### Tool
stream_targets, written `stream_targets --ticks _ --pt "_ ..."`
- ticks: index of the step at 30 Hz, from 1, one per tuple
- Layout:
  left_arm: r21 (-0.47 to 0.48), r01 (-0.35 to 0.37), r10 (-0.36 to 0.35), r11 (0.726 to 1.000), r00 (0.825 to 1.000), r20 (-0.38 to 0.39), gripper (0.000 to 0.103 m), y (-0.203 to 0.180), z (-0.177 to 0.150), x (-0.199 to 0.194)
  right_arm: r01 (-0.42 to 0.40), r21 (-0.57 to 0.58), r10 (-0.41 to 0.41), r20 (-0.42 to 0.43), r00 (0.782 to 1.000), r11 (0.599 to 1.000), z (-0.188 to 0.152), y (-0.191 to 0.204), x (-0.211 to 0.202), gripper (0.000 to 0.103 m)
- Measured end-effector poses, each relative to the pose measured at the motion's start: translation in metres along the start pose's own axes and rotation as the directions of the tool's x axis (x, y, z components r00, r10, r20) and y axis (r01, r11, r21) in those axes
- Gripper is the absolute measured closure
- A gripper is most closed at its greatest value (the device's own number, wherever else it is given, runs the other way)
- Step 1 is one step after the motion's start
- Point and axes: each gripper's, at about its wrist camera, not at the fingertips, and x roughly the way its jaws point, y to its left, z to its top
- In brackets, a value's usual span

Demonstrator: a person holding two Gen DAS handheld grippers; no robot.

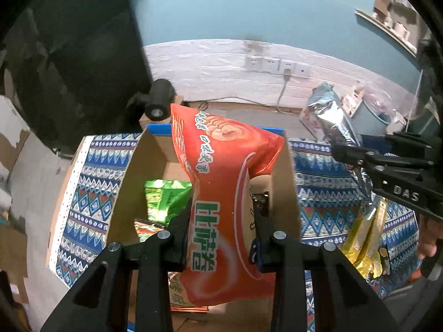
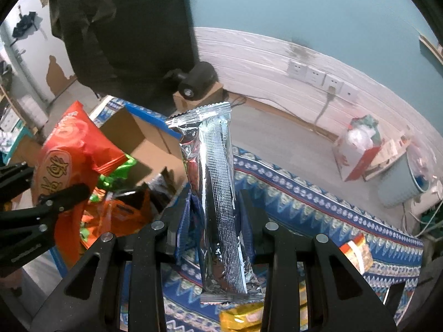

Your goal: Organize snacks

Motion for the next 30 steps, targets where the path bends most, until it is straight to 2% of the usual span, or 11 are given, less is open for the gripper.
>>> stream_targets --ticks 7,14,20,22,30 --pt "-0.045 -0.021 0.020 0.999 0.999 -0.032 0.069 0.023 -0.004 0.014 -0.047 -0.021 0.047 -0.003 0.999 0.999 0.012 0.025 0.007 0.071" --pt "-0.099 -0.017 0.011 0.995 0.998 -0.068 0.068 0.042 -0.009 0.026 -0.088 -0.035 0.088 -0.005 0.996 0.995 0.019 0.049 0.009 0.071" --pt "-0.105 -0.046 0.039 0.993 0.997 -0.070 0.058 0.048 -0.010 0.026 -0.112 -0.043 0.112 0.001 0.994 0.993 0.027 0.064 0.012 0.071" --pt "-0.109 -0.061 0.054 0.992 0.996 -0.068 0.047 0.052 -0.010 0.024 -0.120 -0.044 0.121 0.001 0.993 0.992 0.029 0.068 0.013 0.071" --pt "-0.142 -0.089 0.082 0.986 0.995 -0.054 0.038 0.067 -0.010 0.012 -0.139 -0.049 0.138 -0.016 0.990 0.989 0.033 0.079 0.024 0.071"
